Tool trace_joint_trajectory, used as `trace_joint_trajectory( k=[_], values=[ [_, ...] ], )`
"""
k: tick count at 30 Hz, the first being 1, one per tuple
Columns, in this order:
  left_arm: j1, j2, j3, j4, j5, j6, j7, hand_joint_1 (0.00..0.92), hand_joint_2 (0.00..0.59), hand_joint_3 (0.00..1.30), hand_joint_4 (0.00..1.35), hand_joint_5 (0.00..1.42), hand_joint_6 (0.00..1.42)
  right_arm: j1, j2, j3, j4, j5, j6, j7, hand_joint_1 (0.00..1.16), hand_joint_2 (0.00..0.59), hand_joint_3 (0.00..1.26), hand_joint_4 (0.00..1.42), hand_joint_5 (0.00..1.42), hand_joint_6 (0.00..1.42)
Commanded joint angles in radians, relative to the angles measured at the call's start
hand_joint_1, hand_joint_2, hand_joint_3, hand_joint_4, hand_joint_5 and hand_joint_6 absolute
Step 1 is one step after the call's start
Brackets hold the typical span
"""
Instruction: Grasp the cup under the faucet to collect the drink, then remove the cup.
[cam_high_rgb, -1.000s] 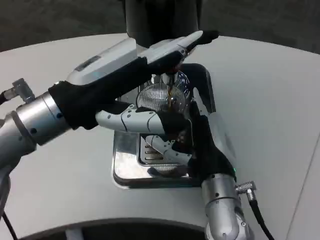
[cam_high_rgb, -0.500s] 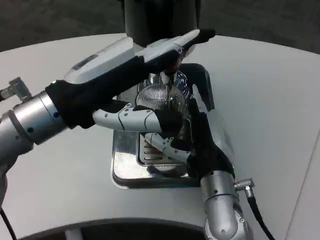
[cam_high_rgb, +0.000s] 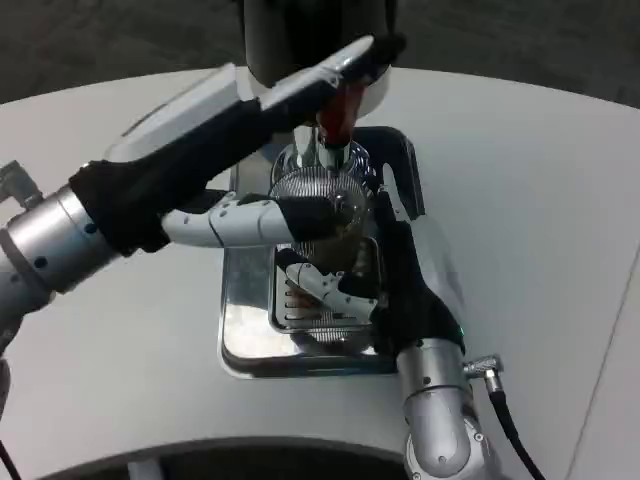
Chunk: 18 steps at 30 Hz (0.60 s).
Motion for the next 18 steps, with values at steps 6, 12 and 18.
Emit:
trace_joint_trajectory(
  k=[6,12,18],
  values=[
    [0.039,-0.041,0.096,0.004,-0.072,-0.008,0.057,0.0,0.075,0.0,0.0,0.04,0.02,0.005,0.023,0.009,0.038,0.034,-0.013,0.021,0.77,0.181,0.0,0.08,0.04,0.13],
    [0.076,-0.056,0.132,-0.021,-0.089,-0.003,0.081,0.0,0.089,0.0,0.0,0.06,0.04,0.002,0.02,0.012,0.051,0.044,-0.02,0.035,0.78,0.183,0.02,0.15,0.09,0.17],
    [0.11,-0.052,0.161,-0.036,-0.099,0.011,0.088,0.0,0.1,0.0,0.0,0.07,0.04,-0.016,0.024,0.002,0.1,0.084,-0.054,0.059,0.88,0.183,0.17,0.35,0.31,0.41]
  ],
)
